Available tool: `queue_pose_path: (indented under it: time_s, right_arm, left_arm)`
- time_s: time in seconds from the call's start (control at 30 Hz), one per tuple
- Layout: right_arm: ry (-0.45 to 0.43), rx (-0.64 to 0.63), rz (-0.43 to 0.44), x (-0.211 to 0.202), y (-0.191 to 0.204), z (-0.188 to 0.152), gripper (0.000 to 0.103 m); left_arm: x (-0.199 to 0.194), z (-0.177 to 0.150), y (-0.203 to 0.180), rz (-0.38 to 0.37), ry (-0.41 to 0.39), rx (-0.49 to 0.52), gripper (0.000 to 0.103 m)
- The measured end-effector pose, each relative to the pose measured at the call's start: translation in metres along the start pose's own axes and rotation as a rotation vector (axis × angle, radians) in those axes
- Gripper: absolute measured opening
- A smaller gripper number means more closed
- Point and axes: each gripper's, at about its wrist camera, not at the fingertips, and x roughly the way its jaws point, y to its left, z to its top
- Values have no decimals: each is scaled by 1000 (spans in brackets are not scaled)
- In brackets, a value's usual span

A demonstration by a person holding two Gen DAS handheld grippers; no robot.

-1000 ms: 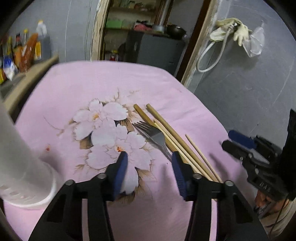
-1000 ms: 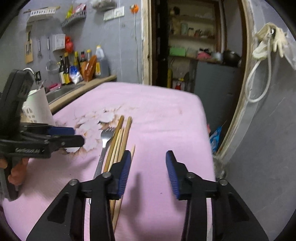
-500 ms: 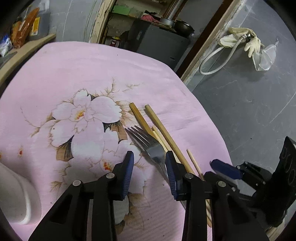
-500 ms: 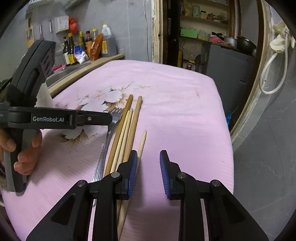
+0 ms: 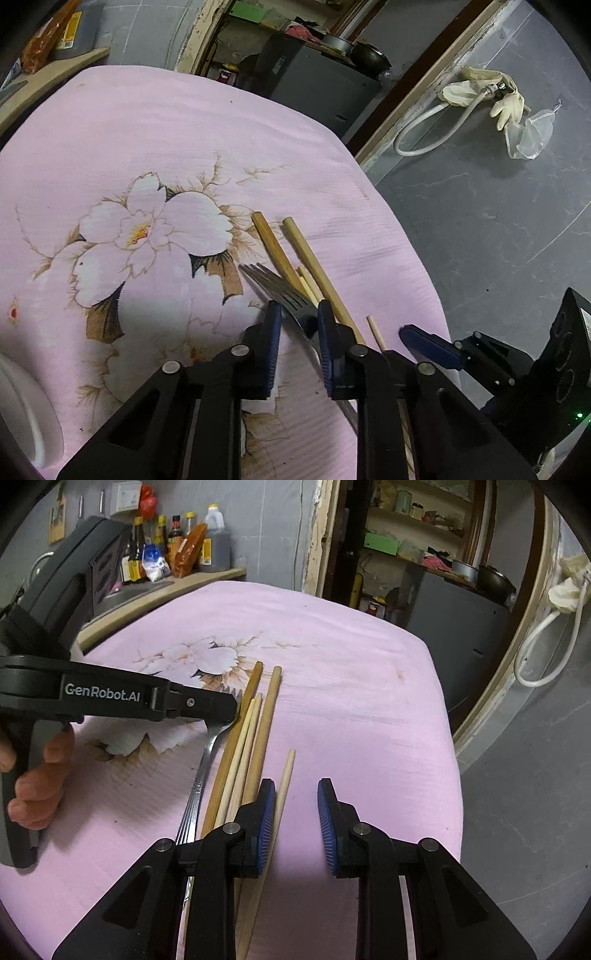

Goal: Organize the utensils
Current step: 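Grasp the fork with the left tool while the right tool grasps a thin chopstick, then lift the fork and chopstick off the table toward the caddy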

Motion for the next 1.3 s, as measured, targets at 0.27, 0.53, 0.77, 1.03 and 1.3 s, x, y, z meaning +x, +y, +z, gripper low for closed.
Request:
queue_pose_path:
  time_s: [0.27, 0.53, 0.77, 1.03, 1.3]
  right_arm:
    - [29, -80, -62, 1, 9, 1, 14]
    - [28, 2, -39, -5, -14, -4, 5]
    - [77, 5, -9, 2, -13, 5, 10]
    - [110, 46, 9, 7, -16, 13, 5]
    - [-81, 190, 56, -29, -21, -10, 2]
  left_arm:
    - [-1, 1, 1, -28, 7, -4, 9]
    - [-7, -5, 0, -39, 27, 14, 8]
    - [-2, -2, -1, -49, 44, 15, 8]
    - [-9, -6, -3, -65, 25, 20, 6]
    - [-36, -24, -24, -39, -80, 126, 5]
